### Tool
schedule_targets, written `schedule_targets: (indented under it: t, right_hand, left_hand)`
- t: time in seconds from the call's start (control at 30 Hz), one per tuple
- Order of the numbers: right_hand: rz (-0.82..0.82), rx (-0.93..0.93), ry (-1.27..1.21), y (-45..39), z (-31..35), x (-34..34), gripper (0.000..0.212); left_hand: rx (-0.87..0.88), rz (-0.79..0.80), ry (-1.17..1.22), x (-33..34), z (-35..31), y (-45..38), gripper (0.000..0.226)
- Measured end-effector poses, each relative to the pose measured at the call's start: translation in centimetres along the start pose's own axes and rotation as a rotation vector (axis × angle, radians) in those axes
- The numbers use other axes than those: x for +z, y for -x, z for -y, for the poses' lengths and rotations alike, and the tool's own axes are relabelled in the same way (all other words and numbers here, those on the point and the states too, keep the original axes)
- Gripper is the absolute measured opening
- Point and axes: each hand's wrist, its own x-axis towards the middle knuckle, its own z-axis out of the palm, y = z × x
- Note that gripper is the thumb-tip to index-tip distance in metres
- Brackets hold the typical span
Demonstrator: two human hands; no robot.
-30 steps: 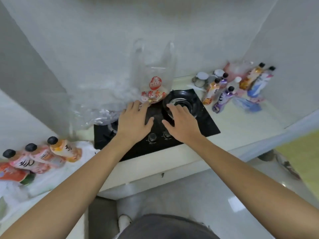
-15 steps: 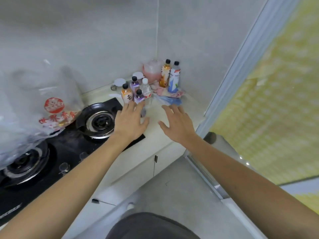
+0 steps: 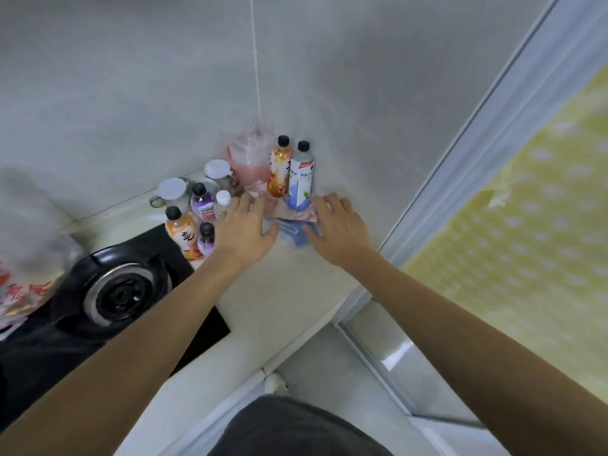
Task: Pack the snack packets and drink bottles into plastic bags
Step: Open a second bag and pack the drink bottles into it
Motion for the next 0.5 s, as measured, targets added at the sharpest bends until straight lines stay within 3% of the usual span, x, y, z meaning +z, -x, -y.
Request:
schedule_targets:
  t: [0.23,0.4,0.5]
  right_hand:
    - [-0.003,0.008,-0.057,-10.8,-2.5,0.7,0.054]
    - [0.008,-0.048,-0.03,-17.5,-3.7,1.5,0.056]
    - [0.016,-0.086,-0.043,-20.1,-4.5,2.0,0.053]
  left_hand:
    - [-0.007,0.062,0.073,1.5,0.5,-11.4,0.05]
    - [-0.038,0.147,-0.009,2.7,0.3,-18.9,0.056]
    - [-0.056,0.186,-0.027,3.5,0.3,-22.5,0.049]
